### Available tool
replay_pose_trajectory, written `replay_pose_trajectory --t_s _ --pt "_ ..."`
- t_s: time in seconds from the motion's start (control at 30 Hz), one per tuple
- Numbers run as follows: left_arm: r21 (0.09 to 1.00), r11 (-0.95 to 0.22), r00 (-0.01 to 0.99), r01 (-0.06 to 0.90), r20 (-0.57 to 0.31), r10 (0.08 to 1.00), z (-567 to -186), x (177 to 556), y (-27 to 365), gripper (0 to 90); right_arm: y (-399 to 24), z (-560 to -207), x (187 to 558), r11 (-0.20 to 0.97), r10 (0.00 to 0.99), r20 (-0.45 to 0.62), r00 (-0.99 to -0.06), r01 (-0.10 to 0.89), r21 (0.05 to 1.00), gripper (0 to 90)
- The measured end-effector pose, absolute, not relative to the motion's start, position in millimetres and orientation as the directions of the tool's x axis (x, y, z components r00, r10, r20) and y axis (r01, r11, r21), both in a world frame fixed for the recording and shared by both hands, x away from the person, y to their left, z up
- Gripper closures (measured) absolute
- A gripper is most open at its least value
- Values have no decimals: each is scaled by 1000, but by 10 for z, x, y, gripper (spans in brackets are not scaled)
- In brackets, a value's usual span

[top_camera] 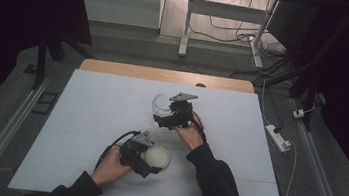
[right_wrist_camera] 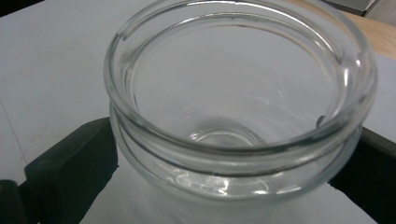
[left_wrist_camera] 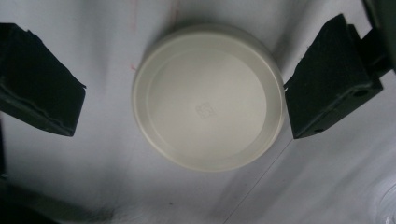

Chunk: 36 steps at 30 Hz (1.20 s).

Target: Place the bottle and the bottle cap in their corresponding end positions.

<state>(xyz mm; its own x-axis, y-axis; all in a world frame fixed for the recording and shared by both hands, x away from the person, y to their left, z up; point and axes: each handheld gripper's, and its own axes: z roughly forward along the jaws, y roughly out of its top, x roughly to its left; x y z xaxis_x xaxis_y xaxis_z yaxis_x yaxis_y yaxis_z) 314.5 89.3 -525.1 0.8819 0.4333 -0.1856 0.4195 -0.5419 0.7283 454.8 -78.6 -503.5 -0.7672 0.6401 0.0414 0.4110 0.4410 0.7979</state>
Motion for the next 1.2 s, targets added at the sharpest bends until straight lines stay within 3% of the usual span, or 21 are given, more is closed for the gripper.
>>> replay_pose_trajectory --t_s 0.53,0.8,1.2 --pt "737 -490 855 466 -232 464 -5136 3108 1213 0 -905 -4957 4356 448 646 29 -763 410 794 0" --pt "735 -480 847 478 -241 475 -5111 3067 1323 0 -890 -4960 4209 507 635 -17 -772 400 764 0" --pt "723 -491 842 486 -237 485 -5119 2953 1429 0 -923 -4905 3970 504 588 18 -809 384 774 0"
